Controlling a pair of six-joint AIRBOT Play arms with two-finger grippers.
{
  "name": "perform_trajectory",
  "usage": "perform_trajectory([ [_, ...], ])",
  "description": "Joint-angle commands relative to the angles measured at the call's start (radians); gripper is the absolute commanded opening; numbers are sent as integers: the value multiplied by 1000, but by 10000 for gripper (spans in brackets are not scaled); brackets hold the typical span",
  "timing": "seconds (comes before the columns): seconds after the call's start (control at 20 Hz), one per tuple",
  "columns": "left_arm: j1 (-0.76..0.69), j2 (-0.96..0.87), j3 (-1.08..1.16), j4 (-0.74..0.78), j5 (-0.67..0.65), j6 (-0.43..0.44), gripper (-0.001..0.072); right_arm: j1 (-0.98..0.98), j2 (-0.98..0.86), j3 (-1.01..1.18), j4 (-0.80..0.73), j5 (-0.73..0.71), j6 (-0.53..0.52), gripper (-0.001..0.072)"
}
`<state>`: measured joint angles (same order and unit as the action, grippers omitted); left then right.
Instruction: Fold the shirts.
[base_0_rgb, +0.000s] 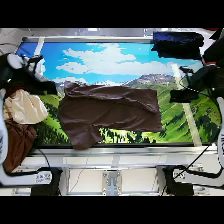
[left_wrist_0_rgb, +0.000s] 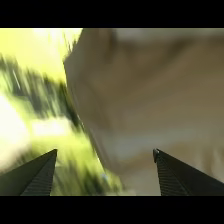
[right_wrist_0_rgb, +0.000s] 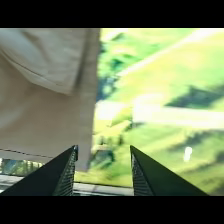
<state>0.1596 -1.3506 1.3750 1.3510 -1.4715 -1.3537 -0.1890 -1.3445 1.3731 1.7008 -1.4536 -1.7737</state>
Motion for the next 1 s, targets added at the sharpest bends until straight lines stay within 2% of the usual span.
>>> perform_trajectory([
  [0.0,89,302,-412,-99,-6,-35,675,-38,111,3,5,-27,-1,391],
  [0.15,90,447,-705,-126,31,-134,674,-34,131,4,82,-29,-1,391],
  [0.3,90,474,-909,-198,96,-135,675,-34,130,4,129,-31,0,390],
  [0.4,90,460,-991,-307,165,-114,675,-34,130,4,131,-40,3,390],
  [0.5,90,445,-1031,-423,259,-77,675,-34,130,4,131,-59,3,389],
  [0.6,90,420,-1034,-463,309,-71,674,-34,130,4,131,-76,3,389],
  [0.9,65,312,-1034,-523,343,-40,670,-34,130,4,132,-92,11,388],
  [0.95,44,295,-1034,-533,347,-39,579,-34,130,4,131,-94,11,388],
])
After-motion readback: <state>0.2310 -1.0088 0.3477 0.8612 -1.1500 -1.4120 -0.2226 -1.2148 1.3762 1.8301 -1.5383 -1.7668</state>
